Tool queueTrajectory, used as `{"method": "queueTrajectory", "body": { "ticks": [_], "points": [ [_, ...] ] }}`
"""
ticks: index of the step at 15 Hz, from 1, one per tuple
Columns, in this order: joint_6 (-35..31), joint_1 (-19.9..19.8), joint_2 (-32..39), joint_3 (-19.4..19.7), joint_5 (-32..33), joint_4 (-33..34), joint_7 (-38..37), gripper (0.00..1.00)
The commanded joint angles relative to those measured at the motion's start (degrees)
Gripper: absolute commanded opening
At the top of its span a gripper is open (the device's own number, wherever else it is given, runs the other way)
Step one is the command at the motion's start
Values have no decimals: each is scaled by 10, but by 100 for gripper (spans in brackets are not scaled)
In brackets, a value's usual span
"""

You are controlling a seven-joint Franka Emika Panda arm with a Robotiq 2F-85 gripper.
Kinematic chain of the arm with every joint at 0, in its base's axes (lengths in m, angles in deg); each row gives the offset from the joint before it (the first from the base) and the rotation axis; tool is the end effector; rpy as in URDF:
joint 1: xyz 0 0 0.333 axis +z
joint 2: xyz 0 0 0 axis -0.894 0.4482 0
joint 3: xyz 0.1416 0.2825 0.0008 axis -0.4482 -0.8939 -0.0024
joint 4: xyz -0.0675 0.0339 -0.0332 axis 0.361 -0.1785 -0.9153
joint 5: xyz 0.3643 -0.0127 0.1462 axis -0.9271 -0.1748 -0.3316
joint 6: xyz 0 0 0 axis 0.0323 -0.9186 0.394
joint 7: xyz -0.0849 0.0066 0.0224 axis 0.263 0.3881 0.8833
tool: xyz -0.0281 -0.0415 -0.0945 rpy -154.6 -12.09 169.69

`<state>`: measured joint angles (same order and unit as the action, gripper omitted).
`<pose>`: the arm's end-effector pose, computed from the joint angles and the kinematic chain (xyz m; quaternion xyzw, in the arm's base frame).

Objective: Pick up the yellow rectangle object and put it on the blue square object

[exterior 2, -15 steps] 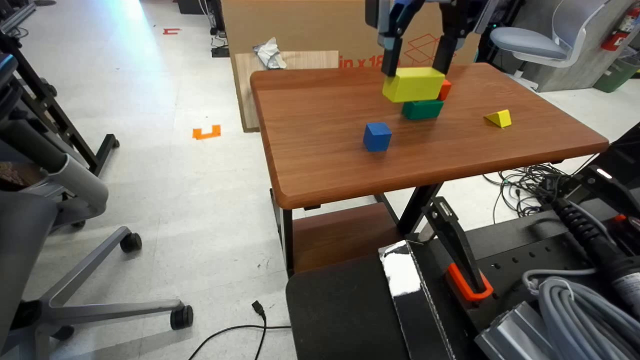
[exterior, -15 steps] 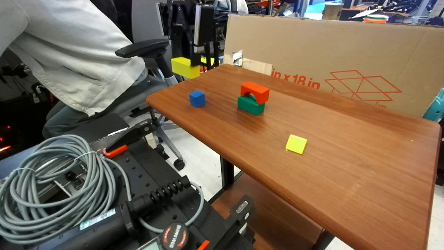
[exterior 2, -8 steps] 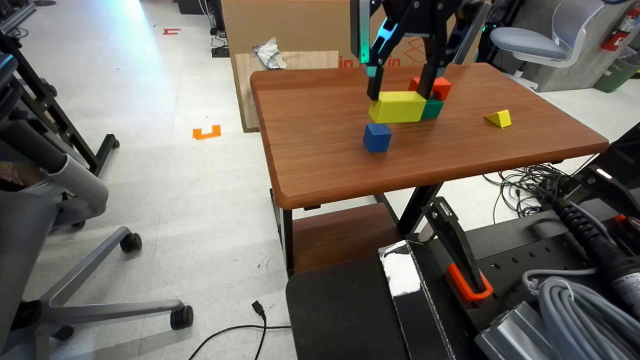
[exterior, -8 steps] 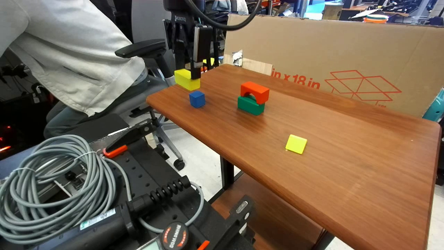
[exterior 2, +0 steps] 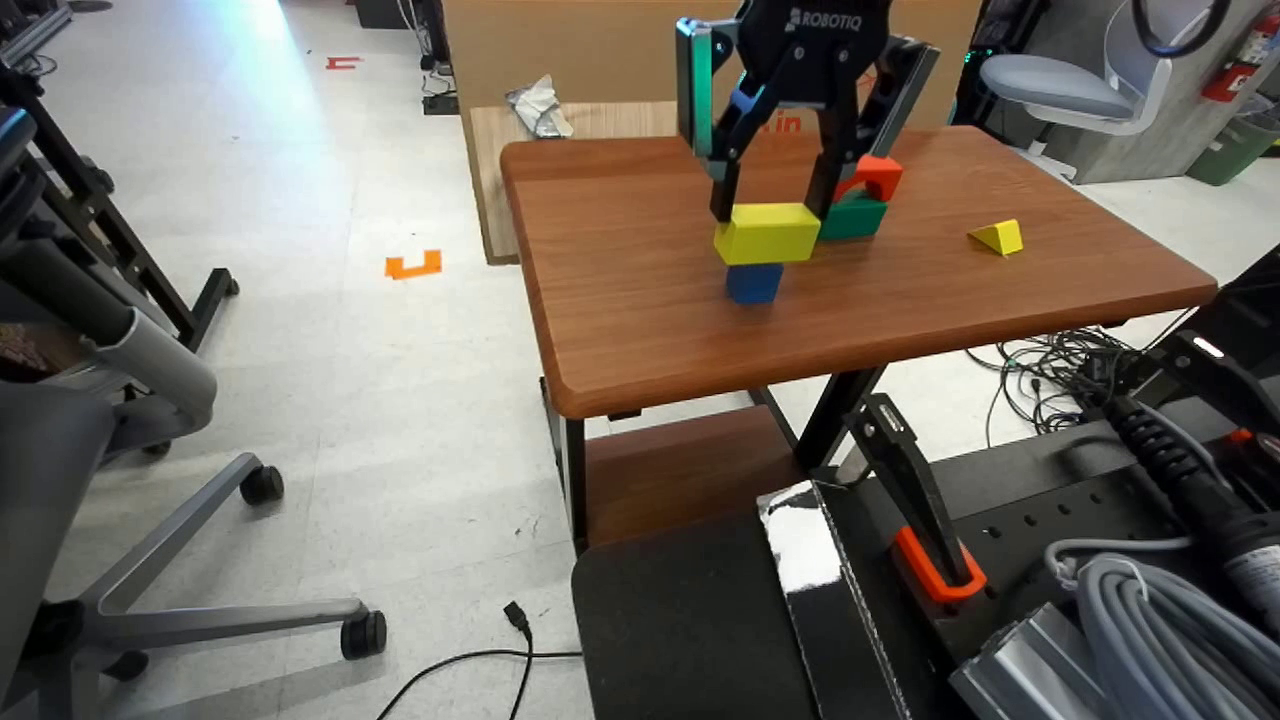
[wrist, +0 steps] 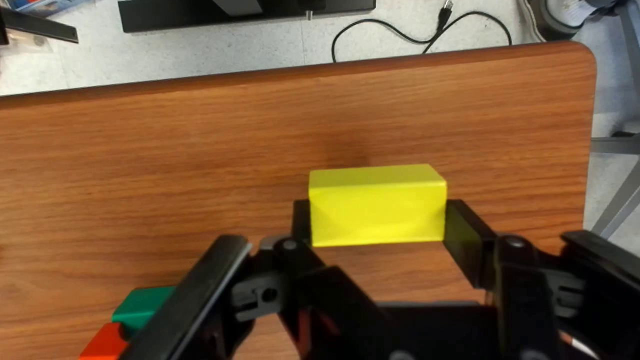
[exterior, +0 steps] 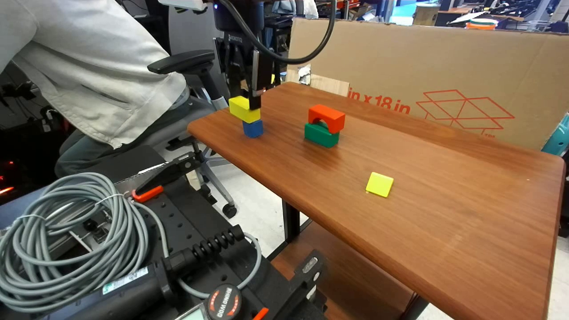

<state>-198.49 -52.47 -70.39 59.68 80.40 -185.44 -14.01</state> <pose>0.5027 0.1603 0.2010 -0.9991 0.0193 0.0378 0.0022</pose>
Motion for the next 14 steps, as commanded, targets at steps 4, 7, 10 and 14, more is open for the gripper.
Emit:
{"method": "queueTrajectory", "body": {
  "ticks": [4, 7, 10, 14],
  "points": [
    [-15, 24, 21, 24, 23, 19, -22, 42],
    [-10, 29, 28, 31, 27, 28, -26, 42],
    [-9, 35, 34, 37, 39, 31, -31, 42],
    [-7, 44, 34, 42, 51, 30, -40, 94]
  ]
}}
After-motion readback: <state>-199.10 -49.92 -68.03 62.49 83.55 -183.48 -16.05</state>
